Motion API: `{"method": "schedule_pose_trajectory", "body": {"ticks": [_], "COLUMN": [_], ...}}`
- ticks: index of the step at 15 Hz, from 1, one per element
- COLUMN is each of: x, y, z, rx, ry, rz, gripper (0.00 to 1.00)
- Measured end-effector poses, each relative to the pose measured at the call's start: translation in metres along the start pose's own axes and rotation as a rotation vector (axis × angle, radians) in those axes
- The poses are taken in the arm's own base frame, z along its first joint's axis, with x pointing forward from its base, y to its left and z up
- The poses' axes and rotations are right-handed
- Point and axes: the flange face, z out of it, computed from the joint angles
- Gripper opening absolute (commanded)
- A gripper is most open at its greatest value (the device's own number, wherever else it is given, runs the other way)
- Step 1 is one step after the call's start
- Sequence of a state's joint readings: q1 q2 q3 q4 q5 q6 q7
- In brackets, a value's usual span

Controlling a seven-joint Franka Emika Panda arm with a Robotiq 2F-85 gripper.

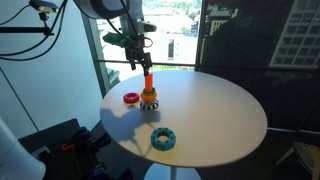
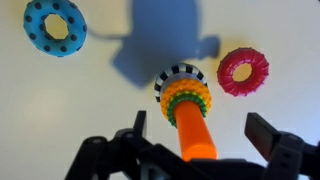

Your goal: Remove the green and the light green rings from the rings stacking stand at the same time and put them on the table

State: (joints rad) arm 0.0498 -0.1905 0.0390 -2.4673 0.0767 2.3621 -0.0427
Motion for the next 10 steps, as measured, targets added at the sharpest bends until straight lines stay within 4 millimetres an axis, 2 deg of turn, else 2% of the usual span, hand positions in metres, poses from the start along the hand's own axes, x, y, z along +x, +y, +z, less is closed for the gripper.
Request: {"method": "schedule_pose_trajectory", "body": {"ticks": [6, 10], "x": [0.009, 0.013], "y": [-0.019, -0.022], "z": [0.033, 0.055], "rx": [-0.035, -0.052], "ry": [0.018, 0.024], "rz": [-0.024, -0.003], "gripper": [1.00, 1.00]}}
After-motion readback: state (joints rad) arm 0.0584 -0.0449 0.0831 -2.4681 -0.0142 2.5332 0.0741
